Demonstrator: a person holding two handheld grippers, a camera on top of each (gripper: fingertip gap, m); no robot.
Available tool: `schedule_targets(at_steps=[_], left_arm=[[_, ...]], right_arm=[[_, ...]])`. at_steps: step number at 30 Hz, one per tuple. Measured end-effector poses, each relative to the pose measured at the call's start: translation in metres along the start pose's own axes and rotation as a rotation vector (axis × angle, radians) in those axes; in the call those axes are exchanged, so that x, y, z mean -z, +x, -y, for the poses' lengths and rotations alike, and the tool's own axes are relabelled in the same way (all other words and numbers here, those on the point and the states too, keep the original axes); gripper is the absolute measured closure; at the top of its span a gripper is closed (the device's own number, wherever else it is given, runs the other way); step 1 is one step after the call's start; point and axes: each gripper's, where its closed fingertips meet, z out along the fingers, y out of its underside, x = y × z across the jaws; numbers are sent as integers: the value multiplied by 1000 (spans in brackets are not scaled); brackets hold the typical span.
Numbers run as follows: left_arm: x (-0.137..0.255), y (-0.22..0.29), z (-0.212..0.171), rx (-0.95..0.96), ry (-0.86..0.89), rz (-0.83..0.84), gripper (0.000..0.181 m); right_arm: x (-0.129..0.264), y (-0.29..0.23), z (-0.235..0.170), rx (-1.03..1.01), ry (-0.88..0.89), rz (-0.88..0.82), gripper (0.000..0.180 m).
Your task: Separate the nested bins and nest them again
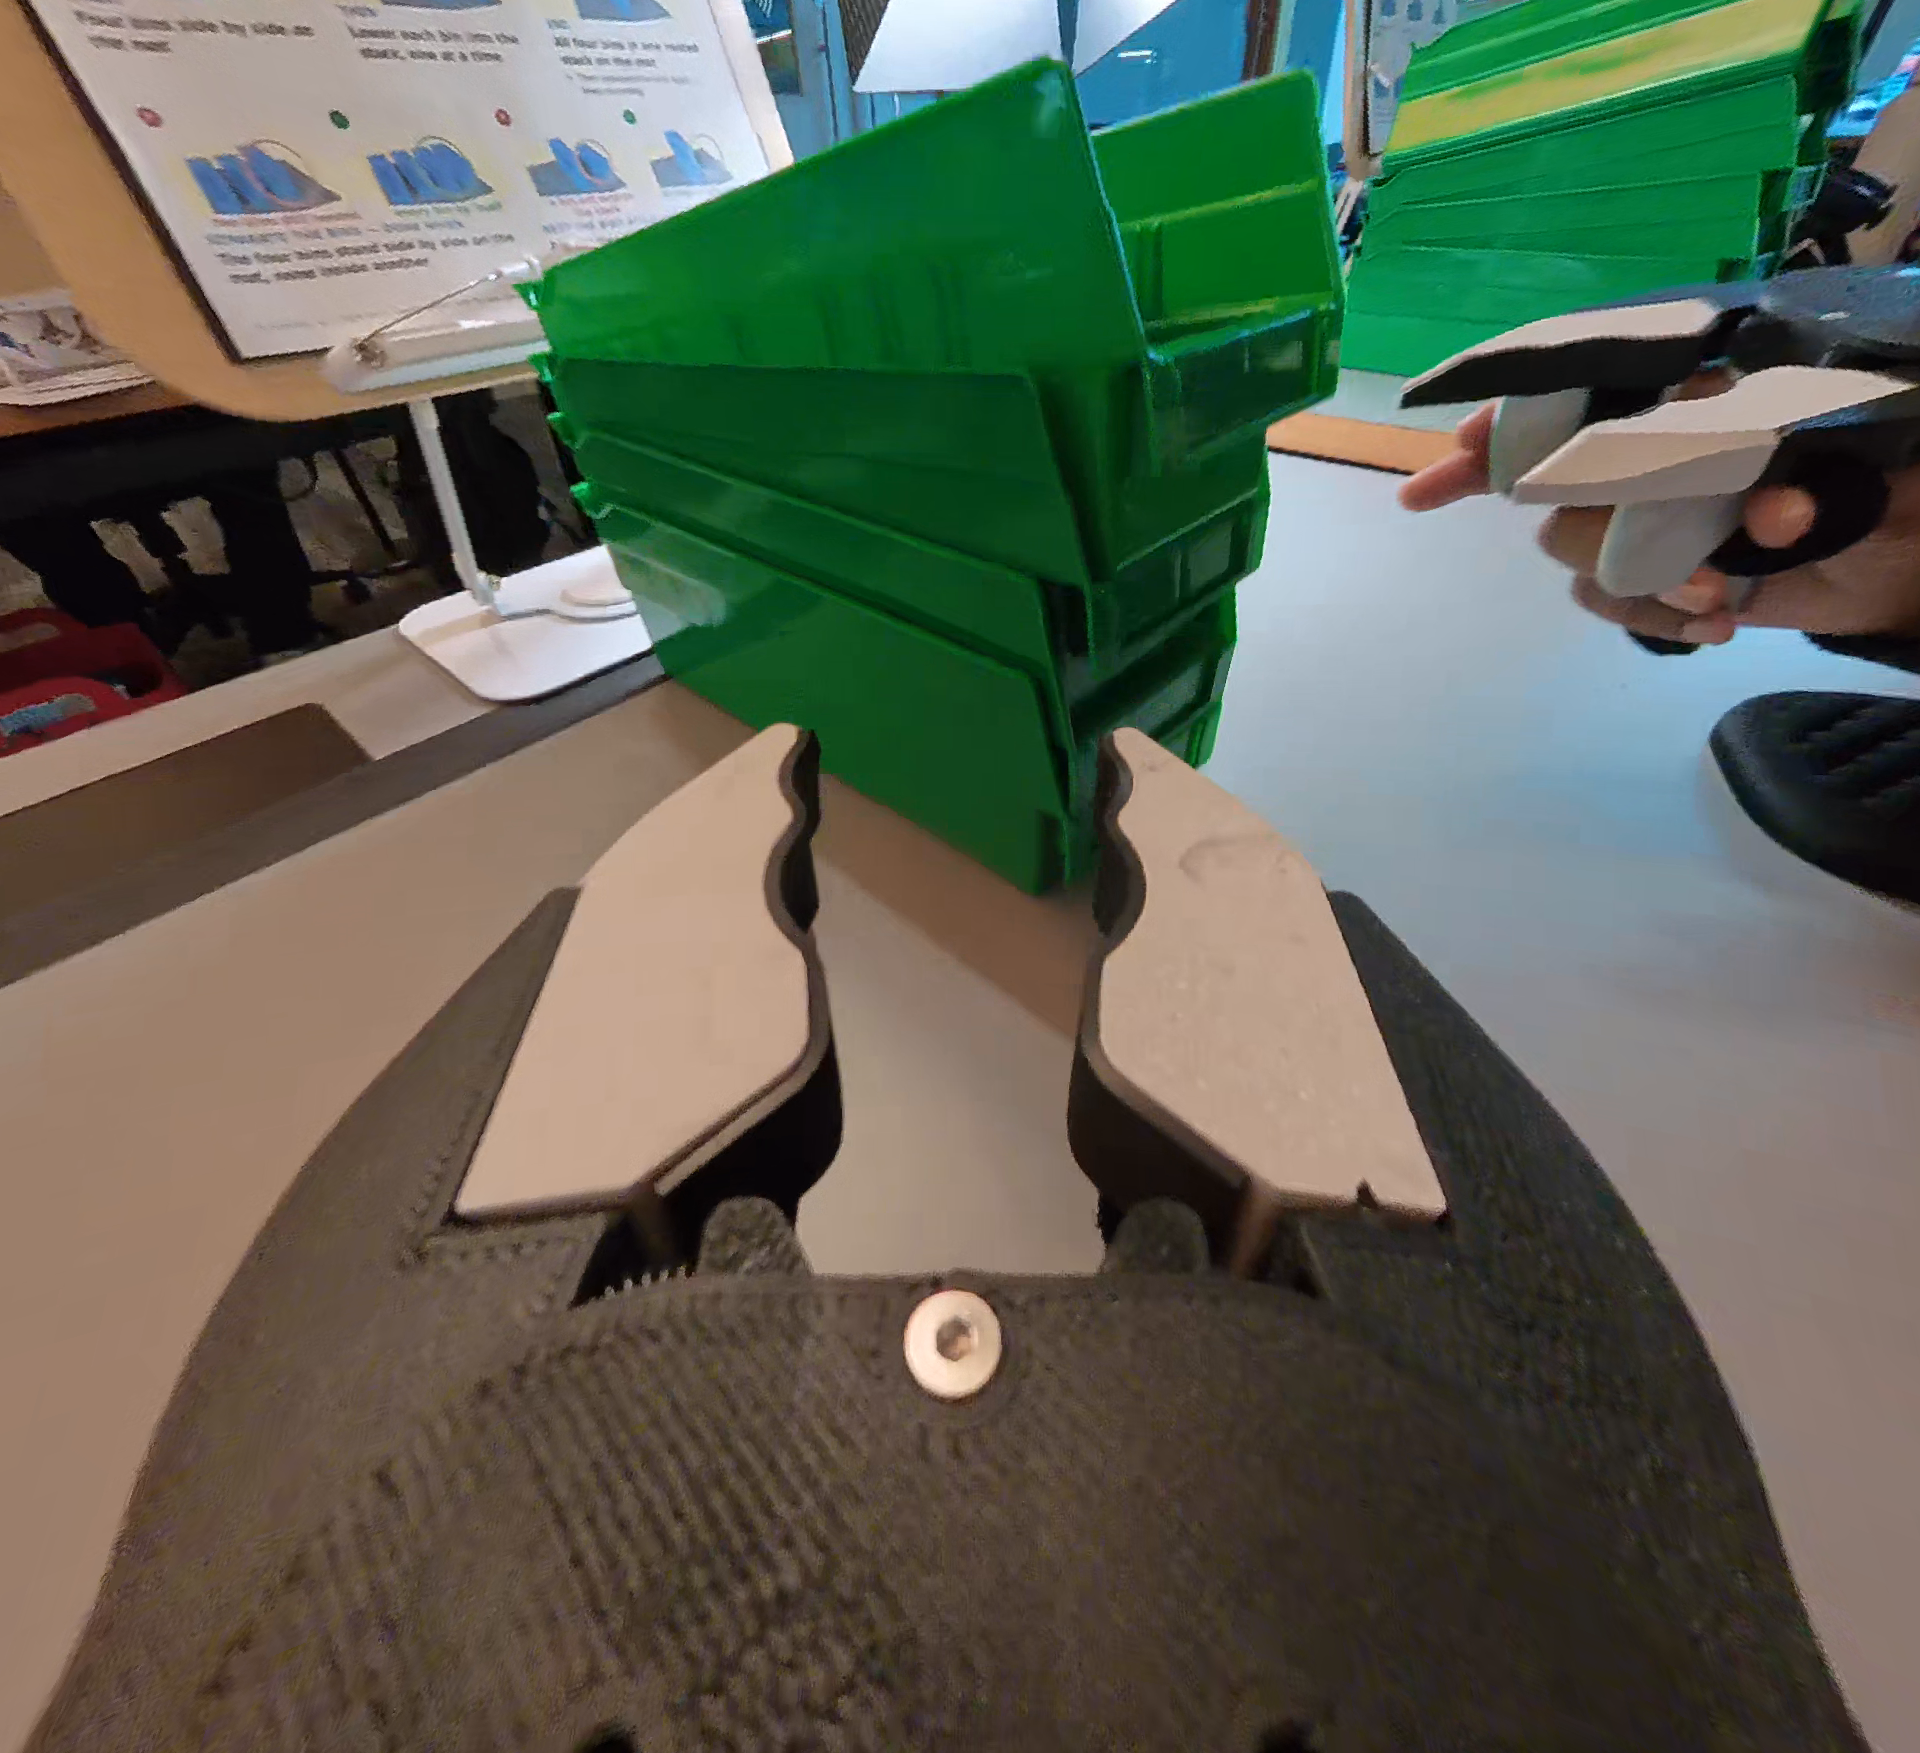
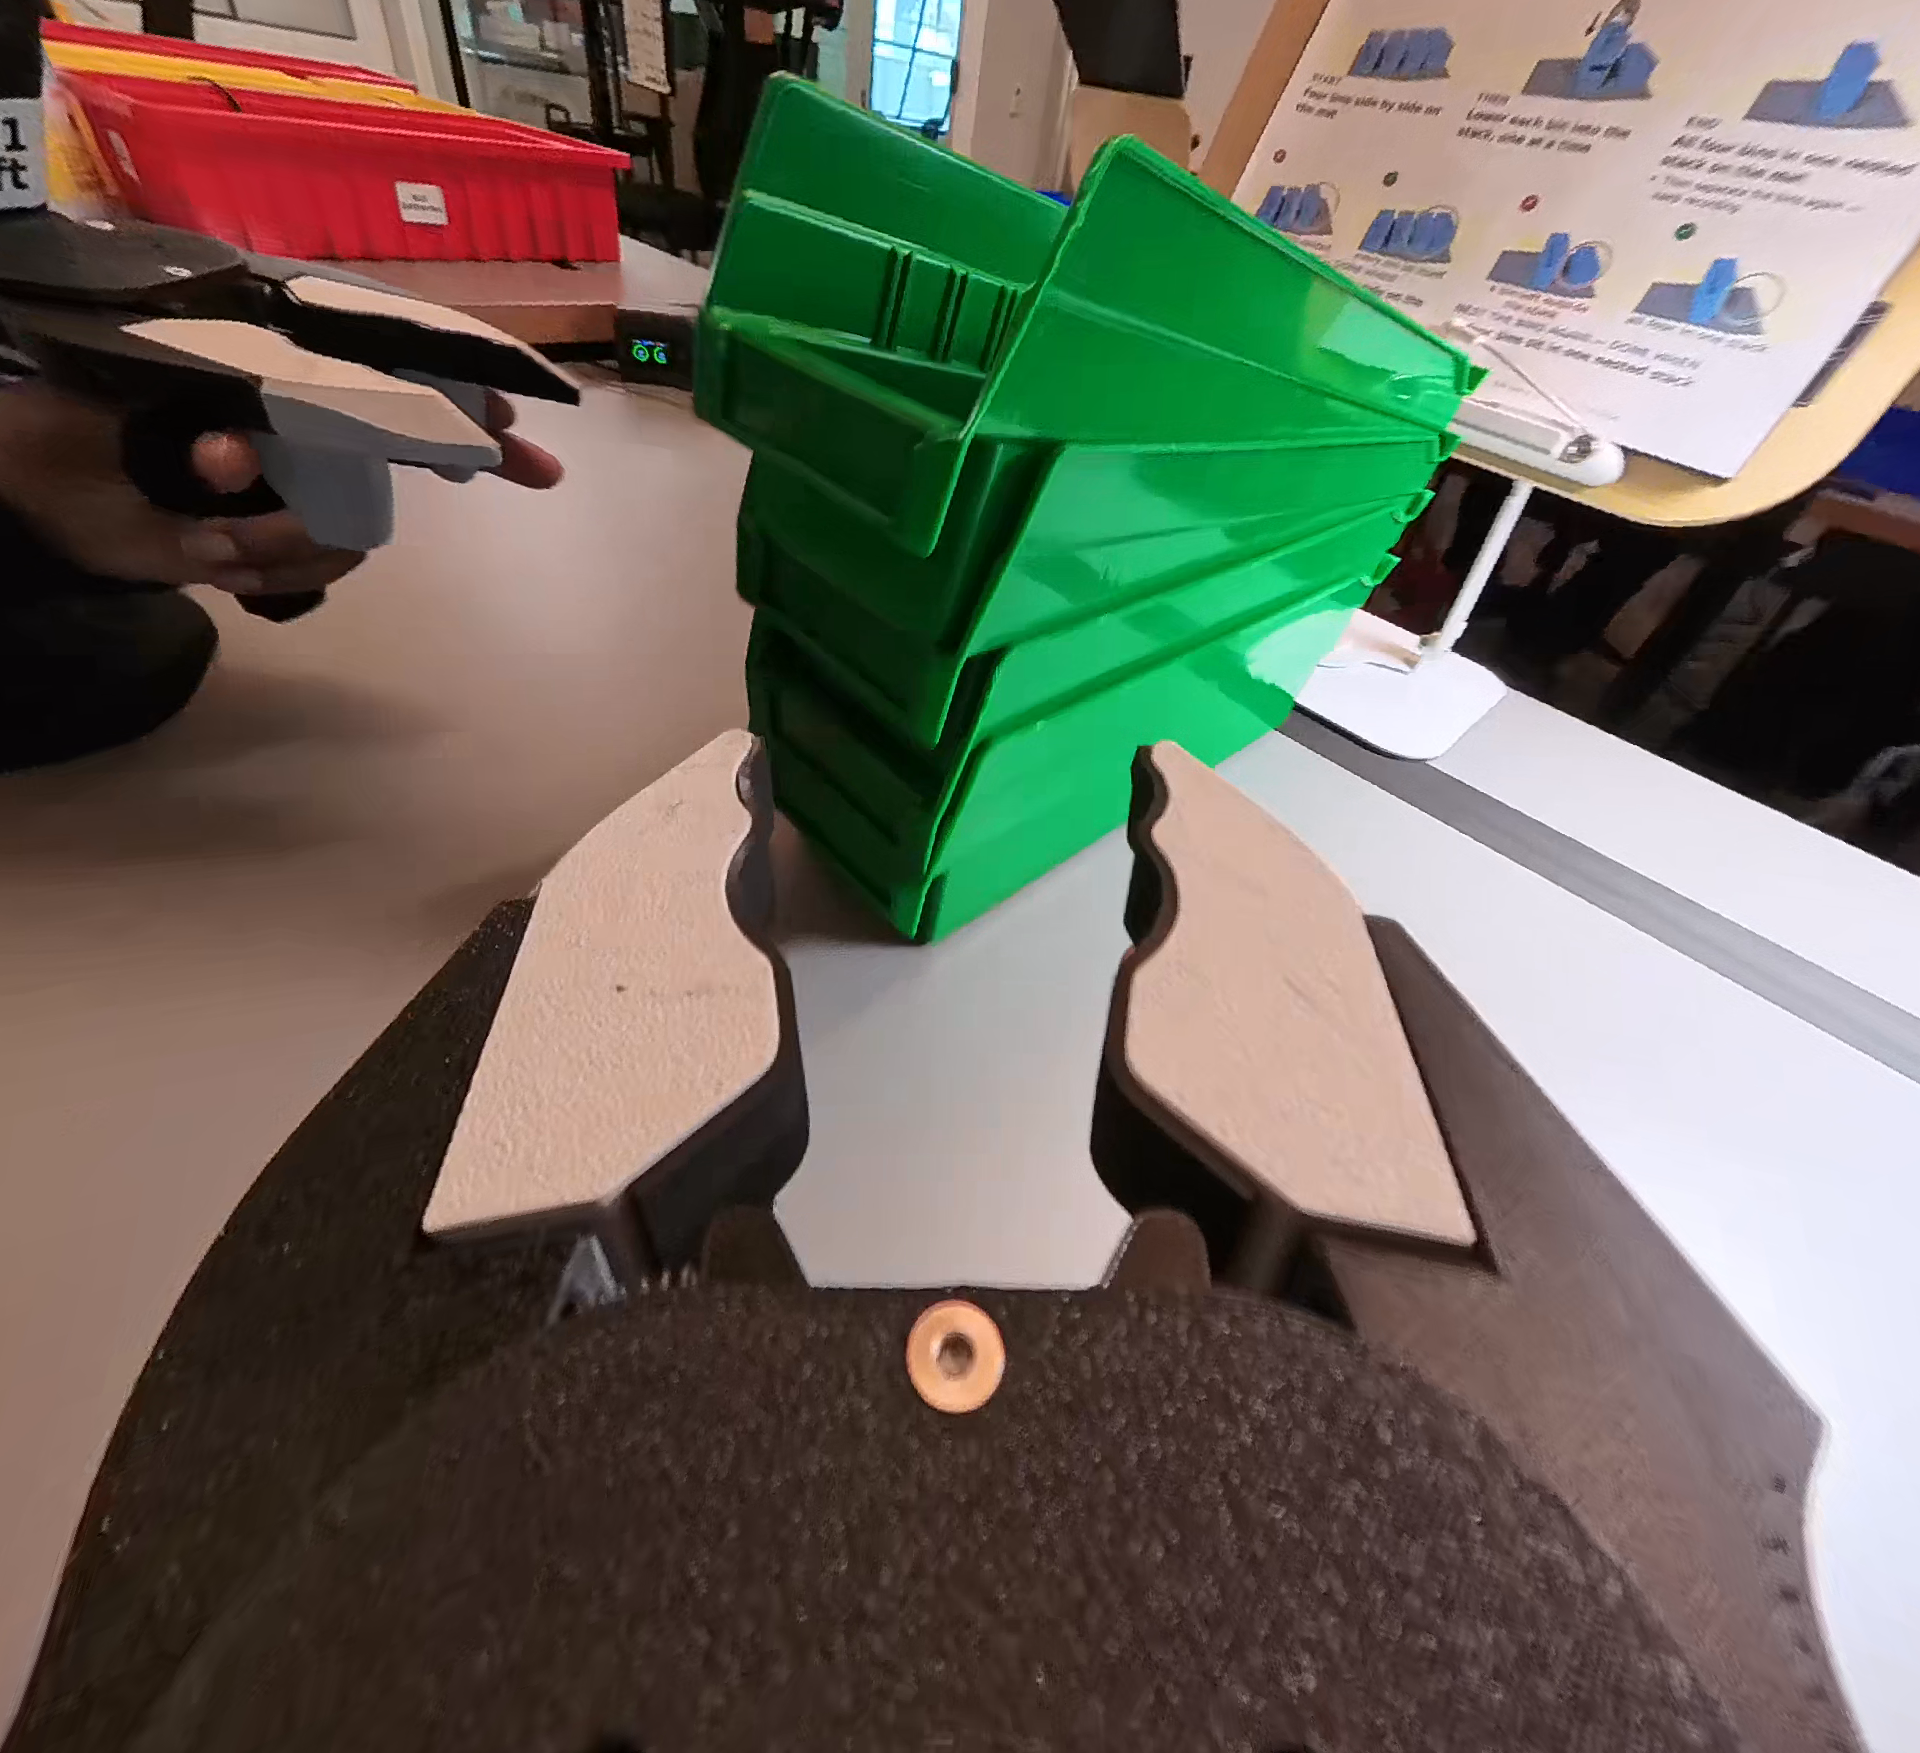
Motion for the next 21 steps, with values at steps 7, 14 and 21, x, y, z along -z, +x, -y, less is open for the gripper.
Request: schedule_targets(at_steps=[7,14,21], left_arm=[[38,0,-19,-2,-20,54,129],[51,2,-44,32,-78,64,128],[48,5,-46,-23,-90,73,129]], right_arm=[[29,-10,-7,55,-16,-32,114],[10,-41,26,367,-112,30,117],[-60,-58,61,868,-373,97,120]])
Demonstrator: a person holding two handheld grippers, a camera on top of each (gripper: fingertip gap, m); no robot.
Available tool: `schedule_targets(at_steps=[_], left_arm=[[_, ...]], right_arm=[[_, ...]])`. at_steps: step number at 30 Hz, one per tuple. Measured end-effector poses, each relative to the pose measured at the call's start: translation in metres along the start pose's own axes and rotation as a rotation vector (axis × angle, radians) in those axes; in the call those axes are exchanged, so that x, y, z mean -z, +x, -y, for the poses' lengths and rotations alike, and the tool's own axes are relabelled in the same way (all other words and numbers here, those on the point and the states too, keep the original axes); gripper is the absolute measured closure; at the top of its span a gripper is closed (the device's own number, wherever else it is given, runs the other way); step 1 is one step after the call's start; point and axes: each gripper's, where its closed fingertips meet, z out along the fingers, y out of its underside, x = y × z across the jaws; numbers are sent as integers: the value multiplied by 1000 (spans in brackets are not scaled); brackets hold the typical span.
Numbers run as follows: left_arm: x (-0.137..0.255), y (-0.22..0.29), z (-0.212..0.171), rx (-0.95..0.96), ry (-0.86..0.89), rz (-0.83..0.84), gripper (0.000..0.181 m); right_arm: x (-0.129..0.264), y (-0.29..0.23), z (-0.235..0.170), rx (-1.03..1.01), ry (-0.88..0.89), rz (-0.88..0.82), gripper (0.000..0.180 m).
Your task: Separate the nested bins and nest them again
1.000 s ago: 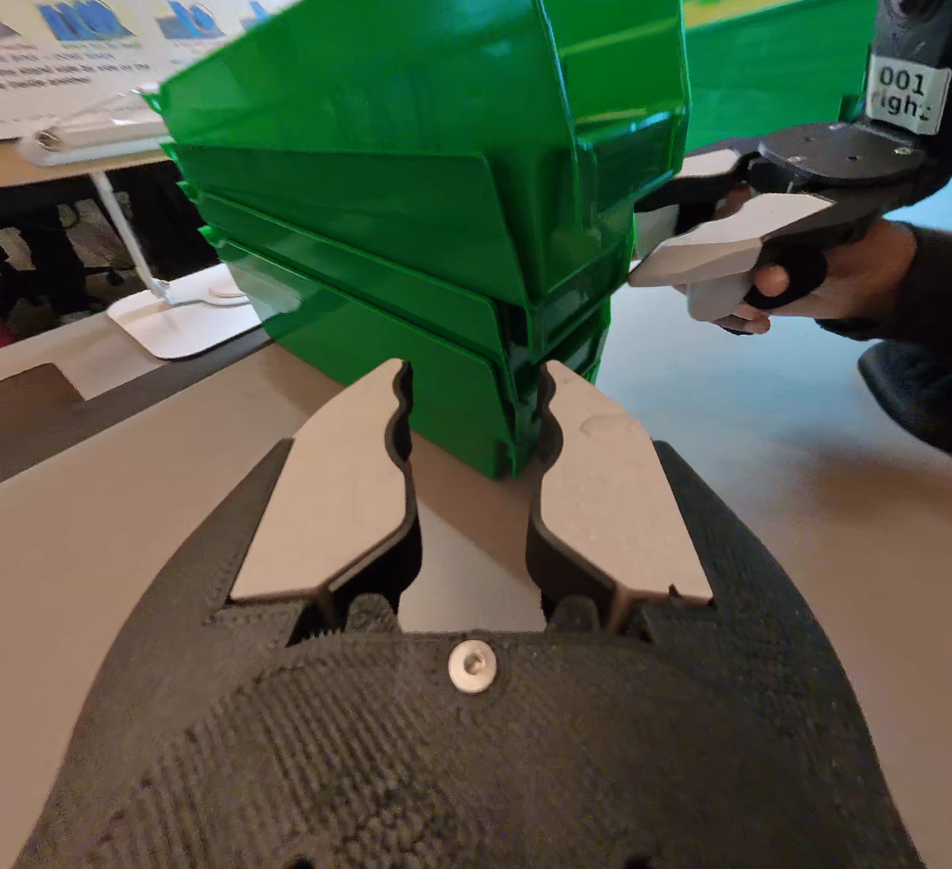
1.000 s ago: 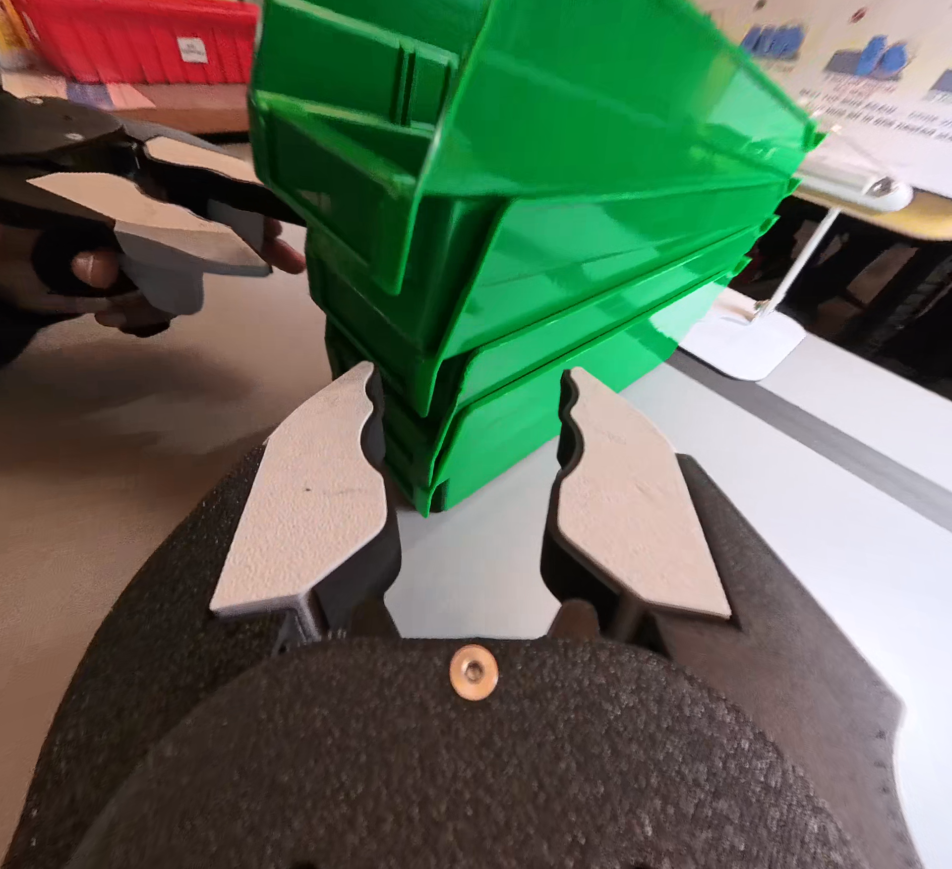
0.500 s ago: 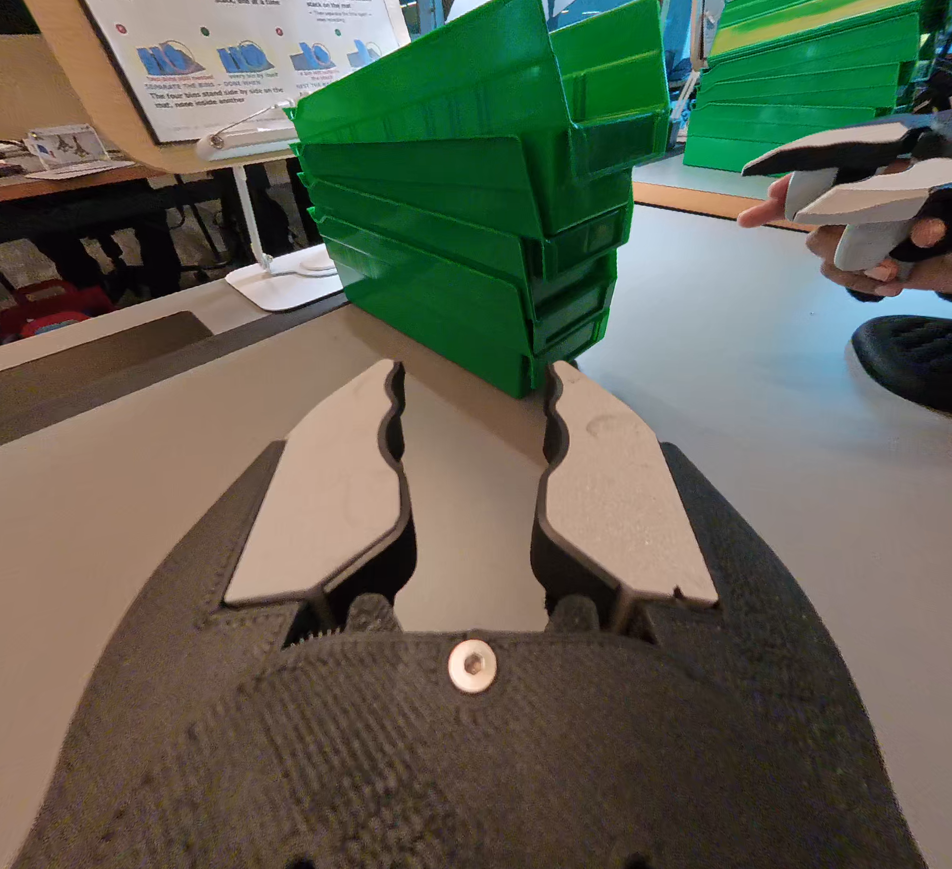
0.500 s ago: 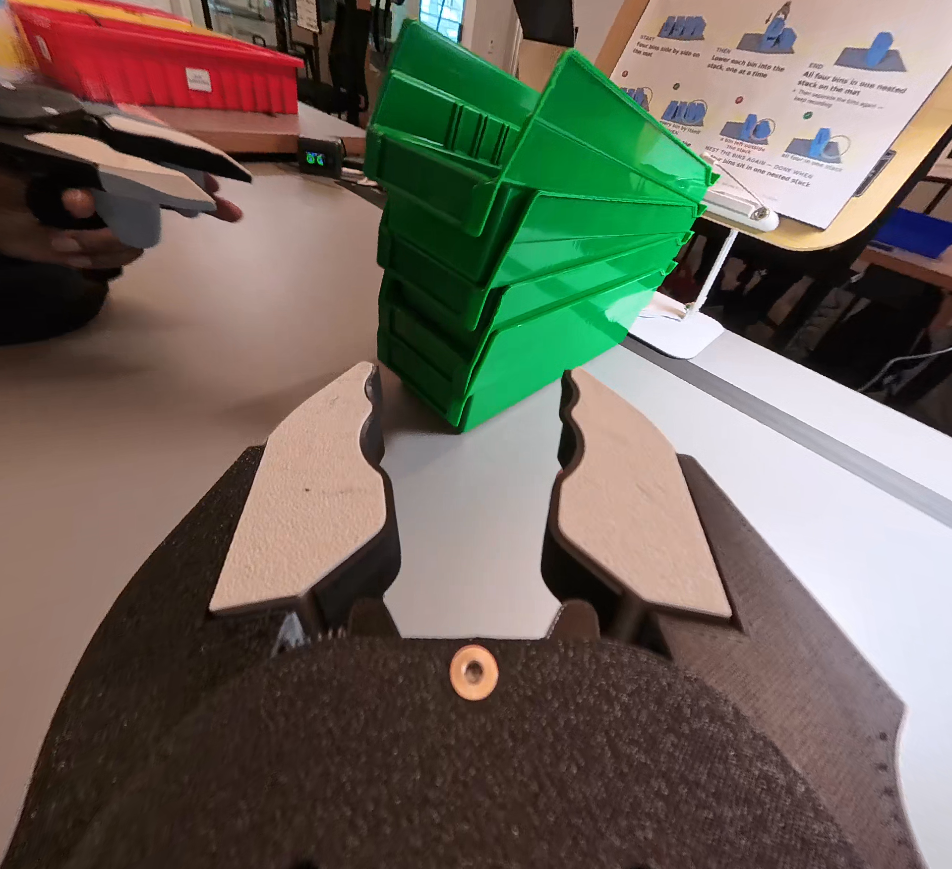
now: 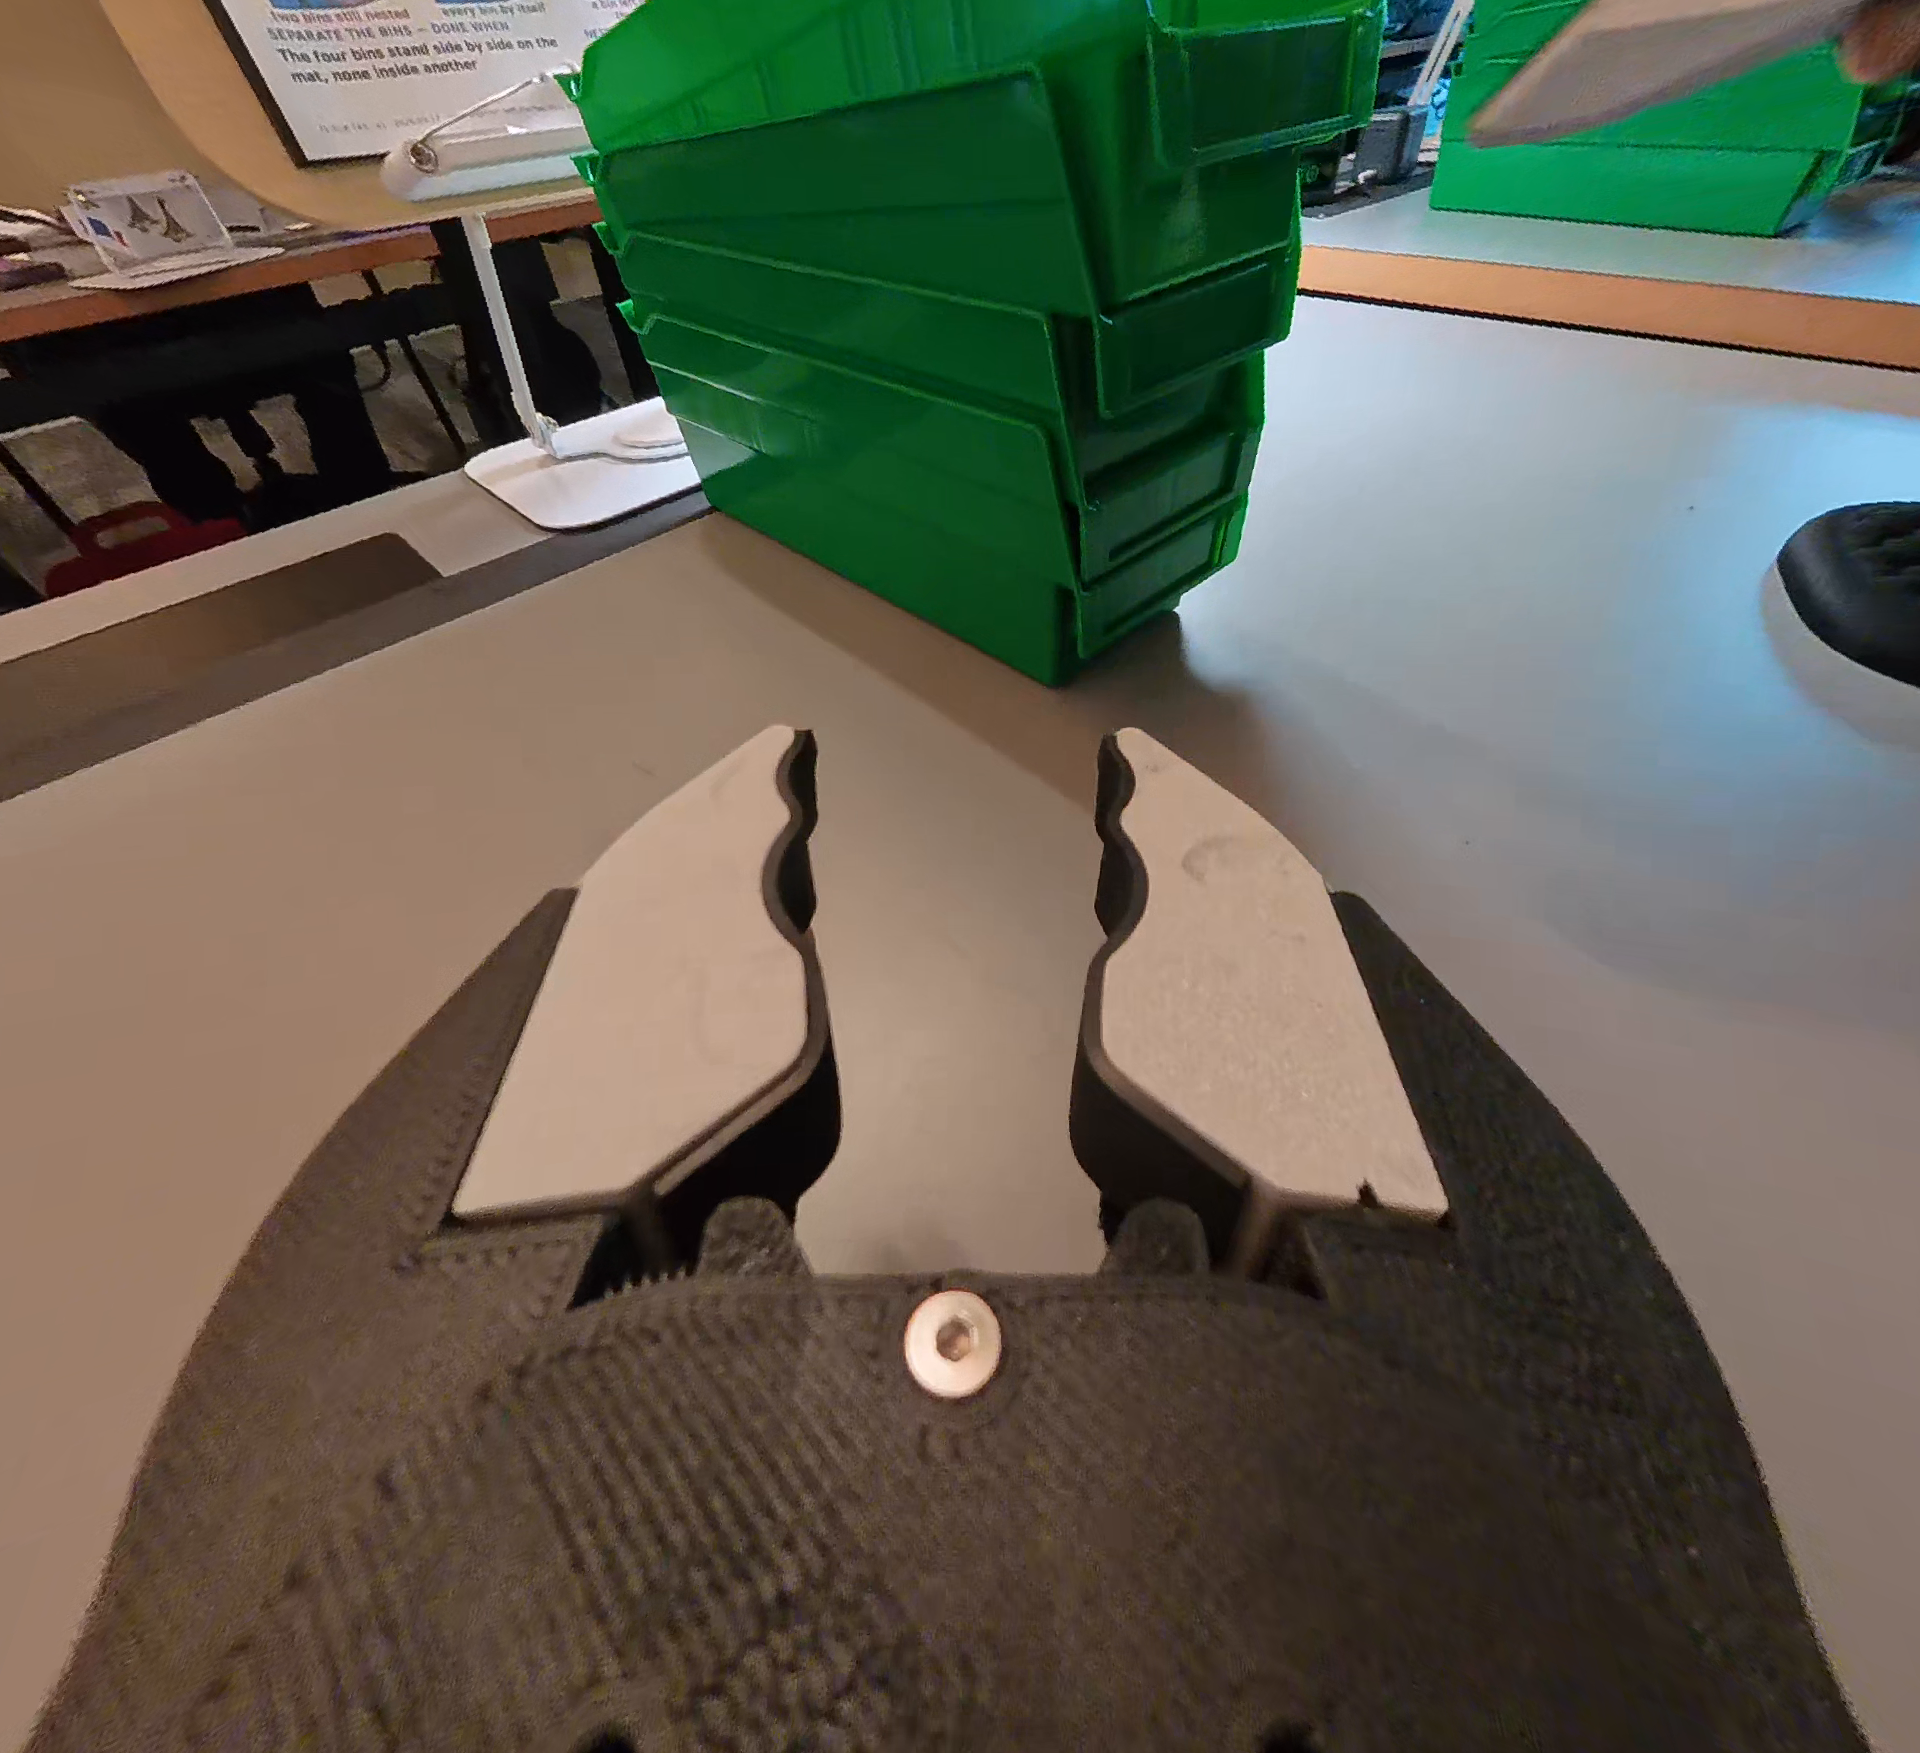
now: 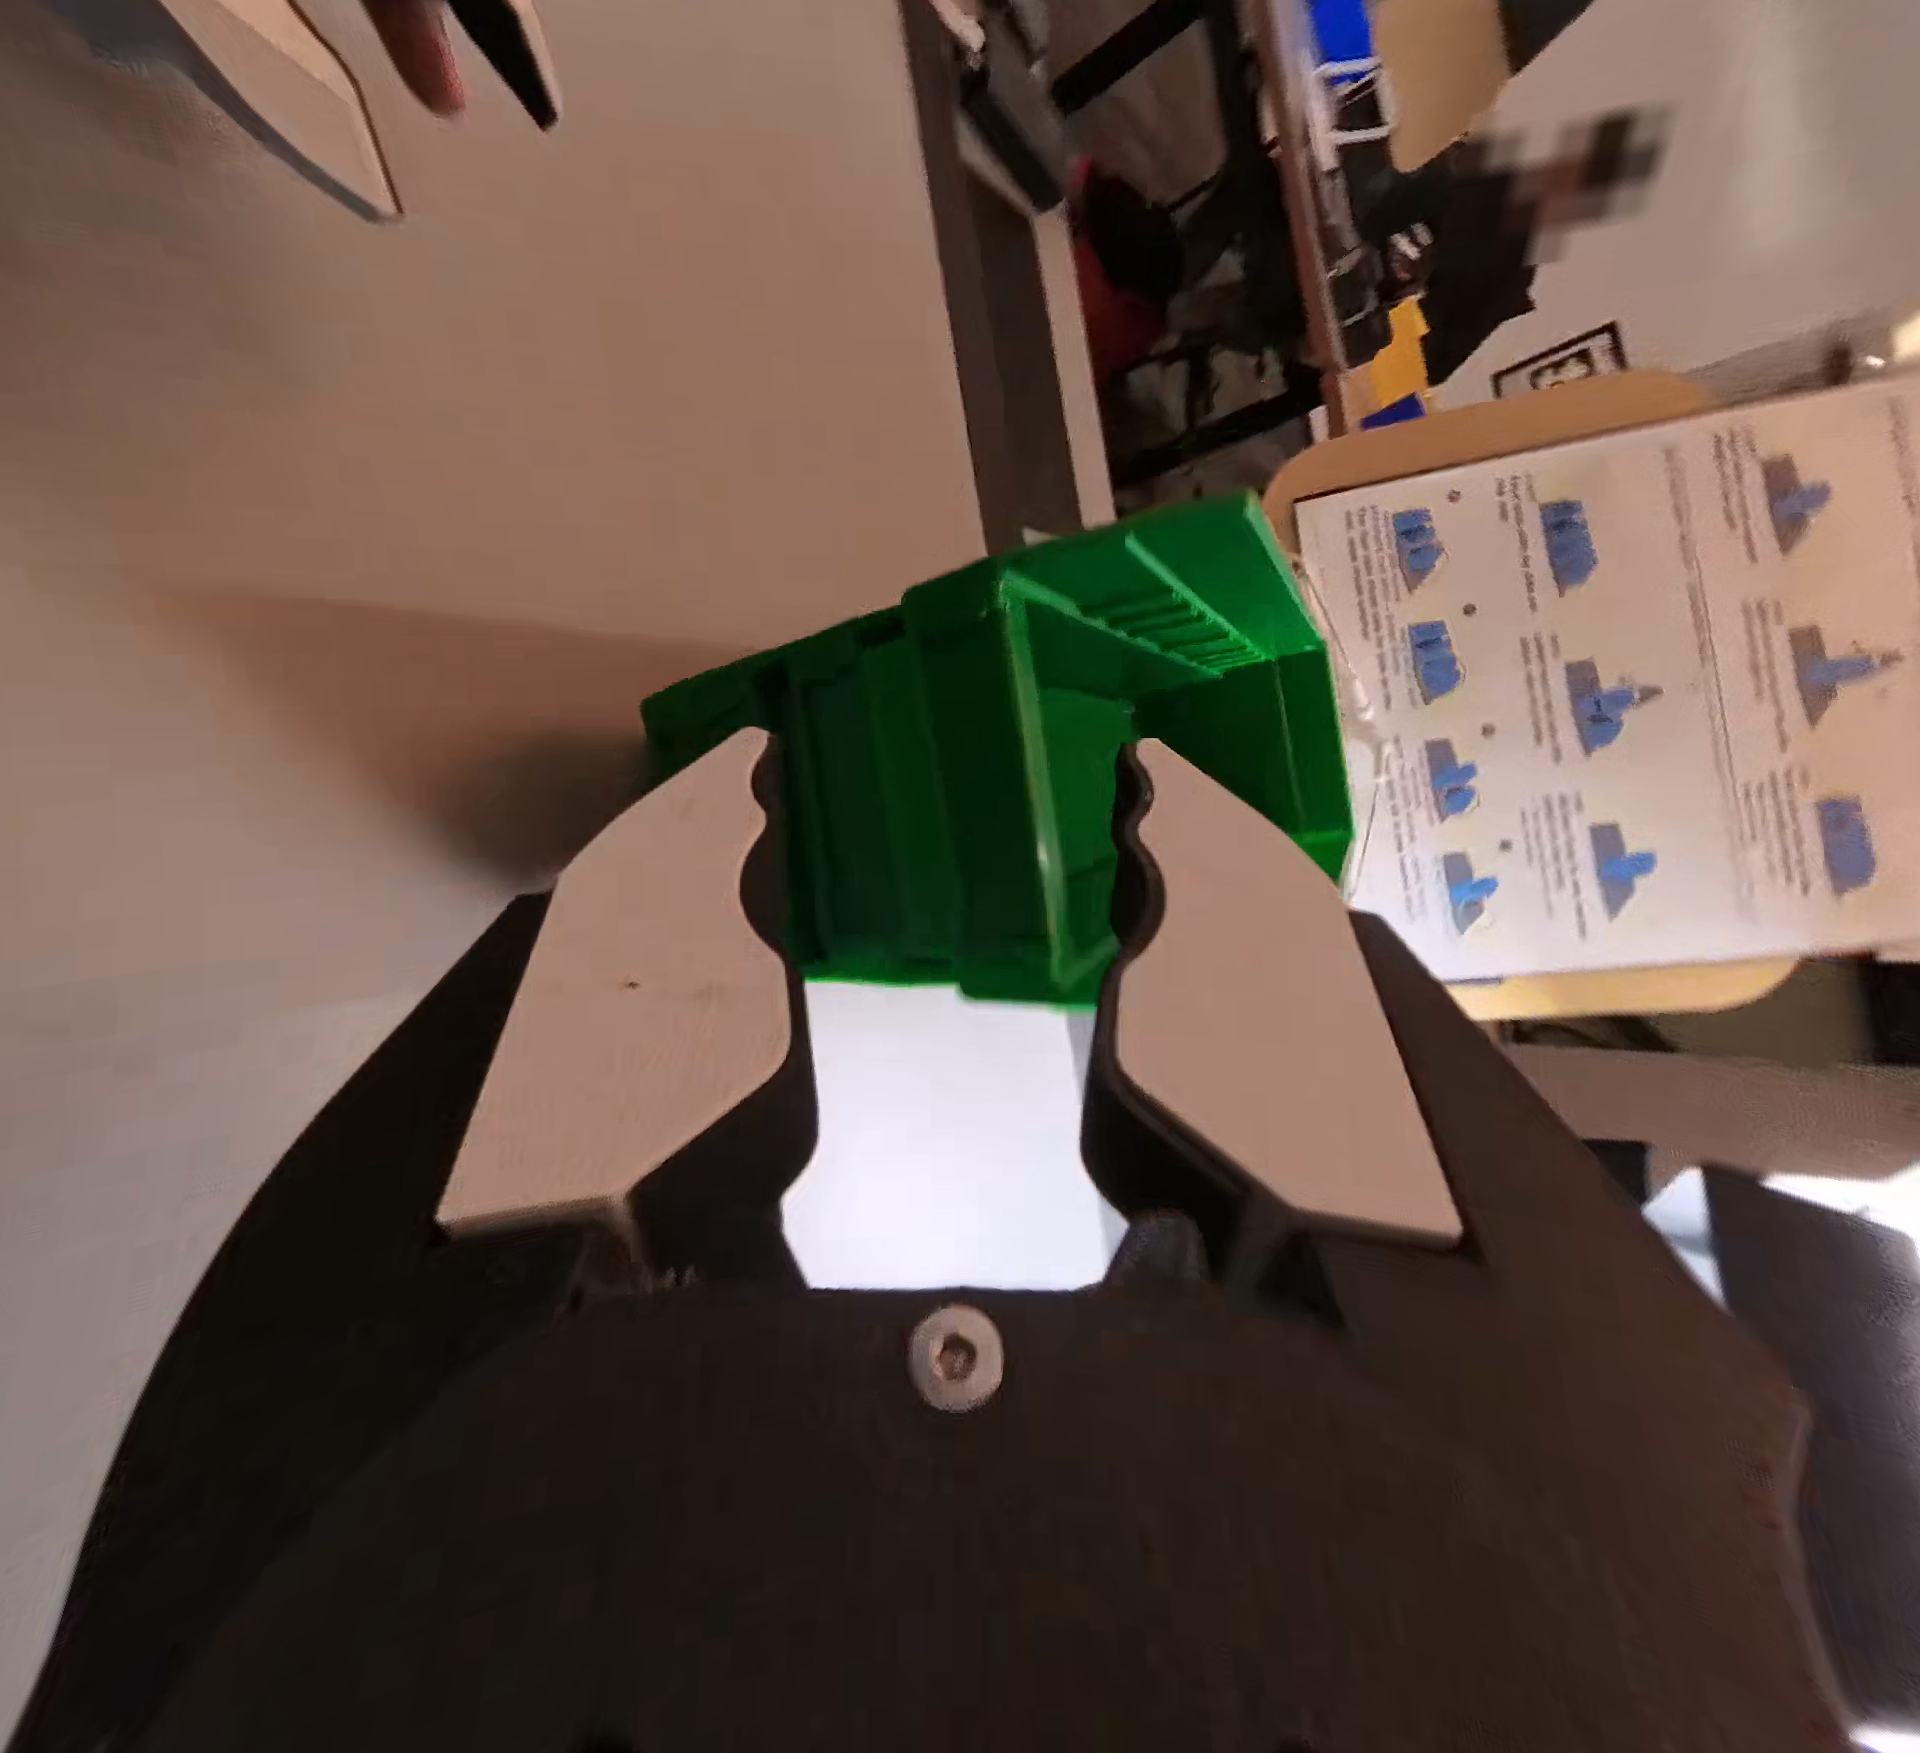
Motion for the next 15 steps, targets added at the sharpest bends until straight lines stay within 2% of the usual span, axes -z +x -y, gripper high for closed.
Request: schedule_targets(at_steps=[2,4,6,9,15], left_arm=[[0,1,0,-31,-5,3,129],[0,3,0,-56,-9,3,129],[1,4,0,-49,-6,-7,129],[3,5,2,-38,2,-16,130],[3,7,2,-29,1,-26,131]], right_arm=[[-21,5,-2,79,-115,60,122],[-39,6,-20,139,-290,136,127],[-52,4,-39,166,-425,189,141],[-54,-1,-41,106,-480,275,149],[-45,20,-32,38,-440,320,150]])
